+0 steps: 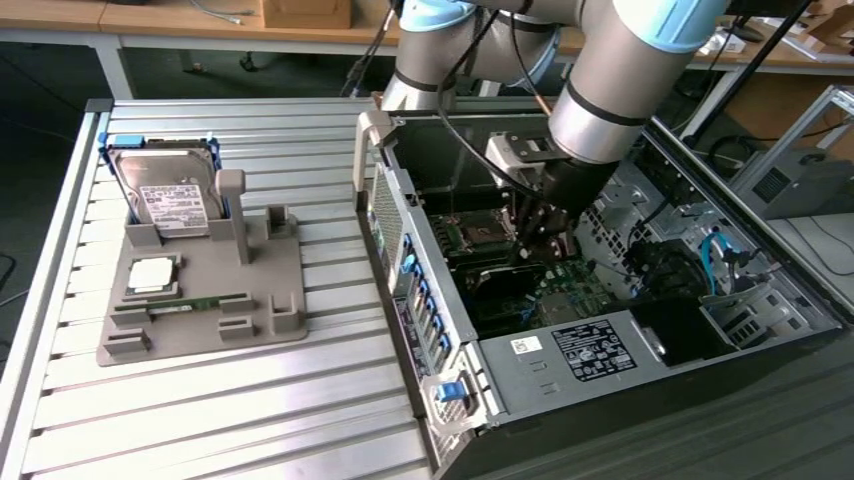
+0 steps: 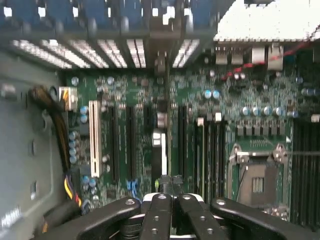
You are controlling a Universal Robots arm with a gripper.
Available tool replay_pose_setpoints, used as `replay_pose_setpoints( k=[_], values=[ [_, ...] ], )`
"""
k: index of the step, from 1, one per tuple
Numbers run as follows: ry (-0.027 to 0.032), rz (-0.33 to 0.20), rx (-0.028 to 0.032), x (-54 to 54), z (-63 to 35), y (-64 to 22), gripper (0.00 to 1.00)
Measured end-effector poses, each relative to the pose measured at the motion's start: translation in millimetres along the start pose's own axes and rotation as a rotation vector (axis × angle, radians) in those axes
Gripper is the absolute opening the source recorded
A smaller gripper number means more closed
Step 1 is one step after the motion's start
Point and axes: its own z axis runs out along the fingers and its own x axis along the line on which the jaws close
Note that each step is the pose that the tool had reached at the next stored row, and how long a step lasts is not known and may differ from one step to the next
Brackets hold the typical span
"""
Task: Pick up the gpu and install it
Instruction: 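Insert the gpu into the slot, then press down on the gpu until it lock into place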
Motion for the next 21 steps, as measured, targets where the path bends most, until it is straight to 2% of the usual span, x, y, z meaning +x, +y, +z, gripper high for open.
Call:
replay_pose_setpoints(
  k=[2, 4, 6, 9, 21],
  values=[
    [0.0001, -0.002, -0.0045, 0.0, 0.0, -9.1, 0.1],
    [0.0004, -0.005, -0.0102, -0.2, -0.1, -21.8, 0.1],
    [0.0001, -0.006, -0.0121, -0.3, 0.0, -28.0, 0.1],
    [0.0003, -0.007, -0.0128, -0.3, -0.1, -30.3, 0.1],
    [0.0002, -0.007, -0.0128, -0.2, -0.1, -30.3, 0.1]
  ],
)
